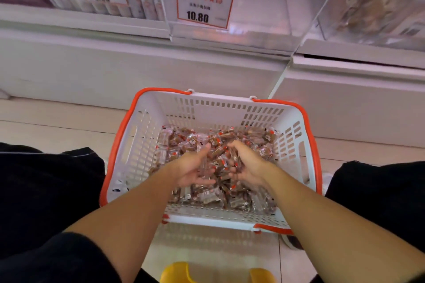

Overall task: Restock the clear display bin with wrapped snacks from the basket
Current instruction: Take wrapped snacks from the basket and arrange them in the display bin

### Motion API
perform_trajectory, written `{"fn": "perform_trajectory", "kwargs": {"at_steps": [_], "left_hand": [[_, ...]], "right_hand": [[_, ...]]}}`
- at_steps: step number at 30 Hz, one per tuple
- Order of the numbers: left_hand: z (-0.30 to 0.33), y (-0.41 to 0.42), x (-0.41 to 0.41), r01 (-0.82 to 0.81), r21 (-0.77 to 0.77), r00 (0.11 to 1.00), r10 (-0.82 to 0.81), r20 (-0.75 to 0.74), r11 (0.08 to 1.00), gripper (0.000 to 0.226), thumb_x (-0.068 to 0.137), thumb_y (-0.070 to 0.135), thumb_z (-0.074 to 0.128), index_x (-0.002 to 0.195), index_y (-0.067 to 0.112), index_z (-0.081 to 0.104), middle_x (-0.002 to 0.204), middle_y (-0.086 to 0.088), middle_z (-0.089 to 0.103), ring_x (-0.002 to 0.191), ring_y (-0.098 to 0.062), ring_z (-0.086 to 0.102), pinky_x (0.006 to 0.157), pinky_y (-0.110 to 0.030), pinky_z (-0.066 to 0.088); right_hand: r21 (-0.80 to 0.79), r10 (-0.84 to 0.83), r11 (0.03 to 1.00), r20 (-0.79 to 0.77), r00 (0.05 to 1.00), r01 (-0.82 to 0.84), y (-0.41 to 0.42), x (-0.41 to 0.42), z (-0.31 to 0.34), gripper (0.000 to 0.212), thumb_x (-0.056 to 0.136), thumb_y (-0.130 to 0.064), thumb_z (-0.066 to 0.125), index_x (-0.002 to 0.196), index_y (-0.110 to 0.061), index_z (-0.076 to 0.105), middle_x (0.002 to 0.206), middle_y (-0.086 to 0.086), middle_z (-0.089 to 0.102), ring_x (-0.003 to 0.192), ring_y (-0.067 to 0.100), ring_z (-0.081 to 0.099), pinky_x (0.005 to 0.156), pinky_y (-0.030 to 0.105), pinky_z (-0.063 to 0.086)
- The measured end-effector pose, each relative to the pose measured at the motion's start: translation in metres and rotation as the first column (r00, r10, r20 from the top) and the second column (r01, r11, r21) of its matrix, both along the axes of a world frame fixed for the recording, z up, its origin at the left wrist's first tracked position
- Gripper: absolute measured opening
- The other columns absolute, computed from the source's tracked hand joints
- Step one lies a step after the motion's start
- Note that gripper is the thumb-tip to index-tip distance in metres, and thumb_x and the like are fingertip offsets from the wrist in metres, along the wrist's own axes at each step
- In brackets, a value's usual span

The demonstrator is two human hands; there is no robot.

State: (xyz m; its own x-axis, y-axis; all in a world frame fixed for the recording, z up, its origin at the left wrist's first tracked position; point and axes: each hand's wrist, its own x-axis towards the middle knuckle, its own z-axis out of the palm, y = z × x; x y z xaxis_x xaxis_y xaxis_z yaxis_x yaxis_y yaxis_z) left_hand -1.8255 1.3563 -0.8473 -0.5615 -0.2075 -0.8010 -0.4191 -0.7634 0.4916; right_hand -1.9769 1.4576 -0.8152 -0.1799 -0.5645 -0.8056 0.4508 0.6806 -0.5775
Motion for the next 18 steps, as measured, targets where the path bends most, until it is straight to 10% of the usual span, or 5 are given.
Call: {"fn": "perform_trajectory", "kwargs": {"at_steps": [8, 13, 18], "left_hand": [[0.127, -0.023, -0.02, -0.044, -0.164, 0.941, -0.014, -0.338, 0.985, 0.024, 0.098, 0.019, 0.049, 0.114, 0.008, 0.063, 0.113, -0.013, 0.068, 0.102, -0.02, 0.065, 0.093, -0.037, 0.05], [0.221, -0.048, -0.004, 0.181, -0.373, 0.921, -0.289, -0.26, 0.91, 0.044, 0.091, 0.021, 0.058, 0.133, 0.009, 0.056, 0.135, -0.014, 0.059, 0.125, -0.028, 0.055, 0.098, -0.042, 0.051], [0.254, -0.045, 0.02, 0.246, -0.412, 0.927, -0.337, -0.165, 0.878, 0.03, 0.093, 0.011, 0.058, 0.123, 0.009, 0.06, 0.115, -0.012, 0.068, 0.106, -0.03, 0.065, 0.096, -0.05, 0.052]], "right_hand": [[-0.4, -0.086, 0.912, 0.031, 0.996, 0.092, -0.041, 0.016, 0.089, 0.039, 0.104, -0.031, 0.042, 0.117, -0.006, 0.069, 0.109, 0.012, 0.074, 0.091, 0.021, 0.071, 0.072, 0.03, 0.058], [-0.563, -0.031, 0.825, 0.031, 0.999, 0.043, -0.052, 0.025, 0.142, 0.043, 0.106, -0.034, 0.039, 0.138, -0.008, 0.052, 0.129, 0.011, 0.066, 0.115, 0.022, 0.065, 0.091, 0.044, 0.055], [-0.604, 0.031, 0.792, -0.113, 0.993, -0.094, -0.055, 0.053, 0.172, 0.047, 0.106, -0.041, 0.034, 0.14, -0.01, 0.042, 0.137, 0.016, 0.058, 0.128, 0.025, 0.056, 0.111, 0.05, 0.041]]}}
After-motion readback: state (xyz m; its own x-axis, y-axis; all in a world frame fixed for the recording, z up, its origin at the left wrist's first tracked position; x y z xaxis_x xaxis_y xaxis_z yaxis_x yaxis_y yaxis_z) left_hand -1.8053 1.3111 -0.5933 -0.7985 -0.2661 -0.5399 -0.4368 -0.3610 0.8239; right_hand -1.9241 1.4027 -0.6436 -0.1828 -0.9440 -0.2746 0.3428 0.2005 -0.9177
